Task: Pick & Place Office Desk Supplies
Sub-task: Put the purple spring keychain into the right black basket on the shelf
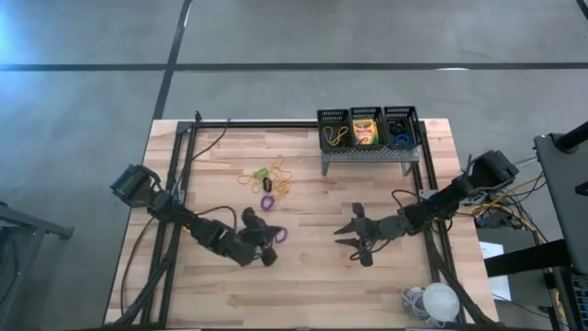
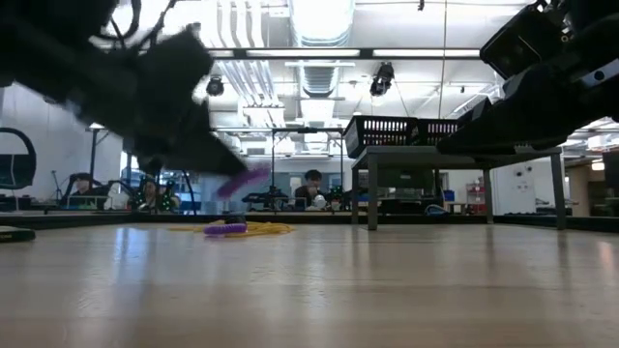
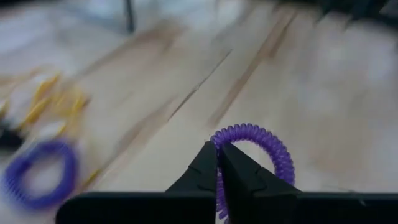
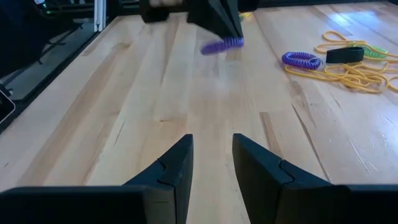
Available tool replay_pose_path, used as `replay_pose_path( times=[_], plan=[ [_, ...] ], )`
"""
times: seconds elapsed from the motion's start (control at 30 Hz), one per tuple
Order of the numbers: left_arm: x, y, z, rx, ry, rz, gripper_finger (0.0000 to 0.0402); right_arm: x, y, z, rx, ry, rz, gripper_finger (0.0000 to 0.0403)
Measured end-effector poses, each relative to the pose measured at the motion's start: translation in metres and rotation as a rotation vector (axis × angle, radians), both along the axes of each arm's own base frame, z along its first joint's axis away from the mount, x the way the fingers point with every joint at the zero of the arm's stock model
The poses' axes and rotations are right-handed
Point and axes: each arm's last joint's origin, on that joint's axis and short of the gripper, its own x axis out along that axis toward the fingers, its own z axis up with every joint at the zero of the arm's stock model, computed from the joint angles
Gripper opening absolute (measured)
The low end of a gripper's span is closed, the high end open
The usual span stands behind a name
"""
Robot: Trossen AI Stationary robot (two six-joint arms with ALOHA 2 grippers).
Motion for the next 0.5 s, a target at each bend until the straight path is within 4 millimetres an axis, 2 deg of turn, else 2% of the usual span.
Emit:
replay_pose_path(
  times=[0.2,0.3,0.5],
  plan=[
    [0.016,-0.007,0.016,-0.023,-0.152,-0.05,0.0006,-0.001,0.004,0.0,-0.122,-0.011,0.062,0.0134],
    [0.033,-0.011,0.014,-0.053,-0.152,-0.062,0.0006,-0.002,0.008,-0.002,-0.193,-0.016,0.105,0.0149],
    [0.078,-0.013,-0.004,-0.135,-0.098,-0.142,0.0006,0.011,0.027,-0.008,-0.321,-0.009,0.171,0.0162]
  ],
)
